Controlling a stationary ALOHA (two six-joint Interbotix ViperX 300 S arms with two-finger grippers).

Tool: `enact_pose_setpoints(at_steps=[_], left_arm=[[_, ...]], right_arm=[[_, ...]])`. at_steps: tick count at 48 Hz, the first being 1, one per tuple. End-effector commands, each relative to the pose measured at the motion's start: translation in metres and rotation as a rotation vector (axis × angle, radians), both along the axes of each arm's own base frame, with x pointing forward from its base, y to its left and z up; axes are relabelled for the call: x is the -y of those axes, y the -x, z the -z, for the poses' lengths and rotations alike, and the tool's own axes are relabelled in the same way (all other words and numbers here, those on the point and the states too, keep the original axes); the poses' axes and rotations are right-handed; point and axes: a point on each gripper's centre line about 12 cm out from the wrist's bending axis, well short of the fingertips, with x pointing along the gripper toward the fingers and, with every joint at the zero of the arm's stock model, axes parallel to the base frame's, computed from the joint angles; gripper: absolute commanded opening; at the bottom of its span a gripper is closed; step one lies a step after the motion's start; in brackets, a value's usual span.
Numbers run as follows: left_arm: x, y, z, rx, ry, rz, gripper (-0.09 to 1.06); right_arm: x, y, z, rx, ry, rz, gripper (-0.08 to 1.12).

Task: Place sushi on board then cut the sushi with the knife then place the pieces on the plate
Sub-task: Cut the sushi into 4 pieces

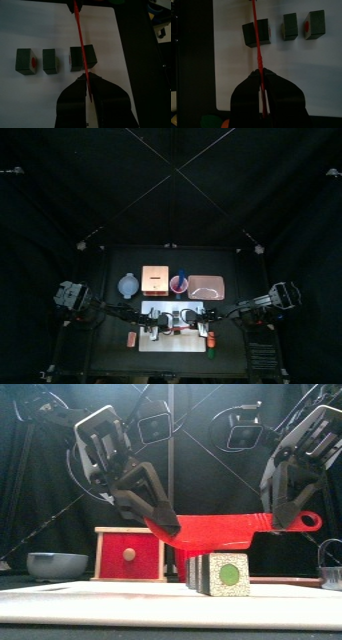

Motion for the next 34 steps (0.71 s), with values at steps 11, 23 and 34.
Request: enact_pose_setpoints(at_steps=[11,23,34], left_arm=[[0.010,-0.004,-0.007,0.024,0.009,0.017,0.45],[0.010,-0.004,0.001,0.003,0.011,0.011,0.45],[0.010,-0.004,0.015,-0.034,0.022,-0.008,0.45]], right_arm=[[0.001,-0.003,-0.001,0.006,-0.003,0.006,0.32],[0.001,-0.003,0.003,-0.006,-0.004,0.009,0.32],[-0.003,-0.005,0.015,-0.048,-0.016,0.016,0.32]])
